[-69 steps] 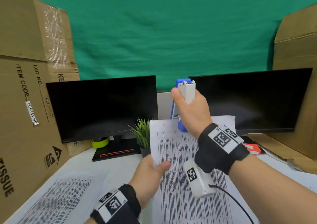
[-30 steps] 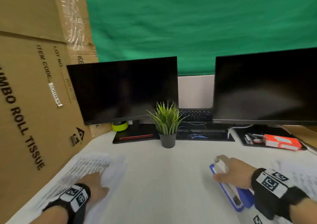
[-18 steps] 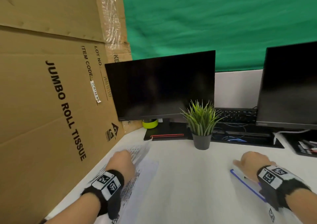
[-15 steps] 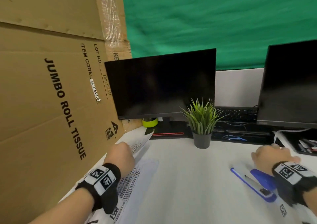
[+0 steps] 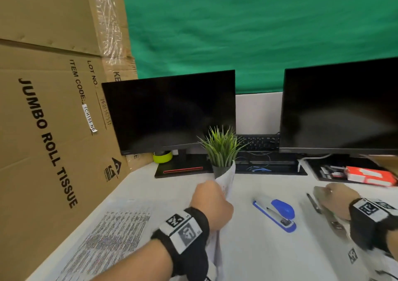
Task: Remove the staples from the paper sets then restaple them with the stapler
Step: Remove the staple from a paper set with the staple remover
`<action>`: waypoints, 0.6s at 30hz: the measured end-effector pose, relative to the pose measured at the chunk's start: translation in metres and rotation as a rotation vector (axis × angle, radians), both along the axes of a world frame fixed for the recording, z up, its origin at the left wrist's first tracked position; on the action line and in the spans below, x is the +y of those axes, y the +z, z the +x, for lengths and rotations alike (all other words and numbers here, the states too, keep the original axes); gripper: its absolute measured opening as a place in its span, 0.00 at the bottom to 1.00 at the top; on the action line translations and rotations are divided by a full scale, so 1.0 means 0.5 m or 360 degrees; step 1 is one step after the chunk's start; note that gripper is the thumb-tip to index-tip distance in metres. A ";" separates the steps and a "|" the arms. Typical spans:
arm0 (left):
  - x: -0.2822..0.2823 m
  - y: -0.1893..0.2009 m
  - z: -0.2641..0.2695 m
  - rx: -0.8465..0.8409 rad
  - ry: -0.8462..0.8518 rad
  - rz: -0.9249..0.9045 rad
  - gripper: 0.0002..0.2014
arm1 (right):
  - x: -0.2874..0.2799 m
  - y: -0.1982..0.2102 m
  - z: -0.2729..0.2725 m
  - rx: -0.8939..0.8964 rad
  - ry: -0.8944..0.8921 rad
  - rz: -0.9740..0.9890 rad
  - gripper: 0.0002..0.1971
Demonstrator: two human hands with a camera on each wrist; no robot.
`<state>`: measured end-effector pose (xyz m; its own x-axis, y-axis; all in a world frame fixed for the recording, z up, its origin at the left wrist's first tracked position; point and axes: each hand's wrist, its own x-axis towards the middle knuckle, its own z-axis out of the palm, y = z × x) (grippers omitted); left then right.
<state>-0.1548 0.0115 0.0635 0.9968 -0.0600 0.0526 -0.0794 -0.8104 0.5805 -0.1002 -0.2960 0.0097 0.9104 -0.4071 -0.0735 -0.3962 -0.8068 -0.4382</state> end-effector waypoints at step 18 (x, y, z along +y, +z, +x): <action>-0.276 -0.195 0.102 0.0705 -0.0519 0.0573 0.34 | -0.045 0.141 -0.184 -0.0351 0.0246 0.0290 0.22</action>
<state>-0.1036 -0.1264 -0.0340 0.8471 -0.3001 -0.4387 -0.1699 -0.9349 0.3115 -0.1924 -0.3186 0.0801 0.9625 -0.2610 0.0737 -0.1542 -0.7504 -0.6428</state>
